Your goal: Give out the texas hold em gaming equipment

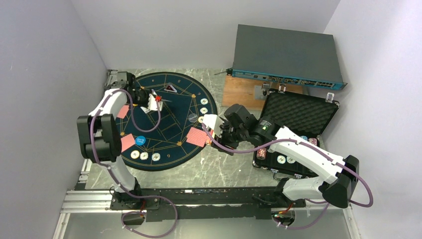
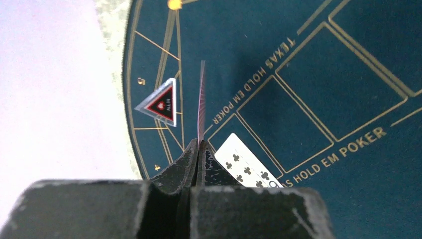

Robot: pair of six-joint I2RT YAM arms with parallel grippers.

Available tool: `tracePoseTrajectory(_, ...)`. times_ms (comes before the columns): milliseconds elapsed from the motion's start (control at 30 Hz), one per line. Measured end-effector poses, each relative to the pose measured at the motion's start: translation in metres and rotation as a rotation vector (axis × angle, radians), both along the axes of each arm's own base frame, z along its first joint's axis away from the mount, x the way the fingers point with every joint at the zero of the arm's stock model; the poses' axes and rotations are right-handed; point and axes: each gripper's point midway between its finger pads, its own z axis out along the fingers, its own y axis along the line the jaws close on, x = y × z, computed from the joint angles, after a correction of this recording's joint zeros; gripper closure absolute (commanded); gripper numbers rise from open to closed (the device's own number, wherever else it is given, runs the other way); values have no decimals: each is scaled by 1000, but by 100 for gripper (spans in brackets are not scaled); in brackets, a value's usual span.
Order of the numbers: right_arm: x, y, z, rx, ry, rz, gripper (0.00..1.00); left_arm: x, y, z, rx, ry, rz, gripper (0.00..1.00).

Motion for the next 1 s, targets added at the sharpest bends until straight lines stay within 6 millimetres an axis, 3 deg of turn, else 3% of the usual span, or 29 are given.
tracePoseTrajectory(133,0,0,0,0,0,0,100,7,8,-33,81,-24,-66,100)
tracePoseTrajectory(400,1,-2,-2,-4,1,-5,100,-3,13,-74,145,19,-110,99)
tracePoseTrajectory(467,1,-2,-3,-7,2,-7,100,-9,16,-87,160,50,-110,86)
tracePoseTrajectory(633,1,-3,-4,-10,4,-10,100,-24,27,-112,198,110,-96,74)
tracePoseTrajectory(700,2,-3,-4,-10,4,-10,100,-30,33,-121,202,141,-83,64)
tracePoseTrajectory(733,2,-3,-4,-10,4,-10,100,-29,34,-121,193,139,-79,56)
tracePoseTrajectory(800,2,-3,-4,-10,4,-10,100,-26,37,-119,185,125,-72,27)
tracePoseTrajectory(900,1,-3,-4,-11,5,-10,100,-14,39,-108,167,73,-64,21)
tracePoseTrajectory(1000,1,-4,-5,-14,6,-10,100,-18,49,-105,164,84,-40,15)
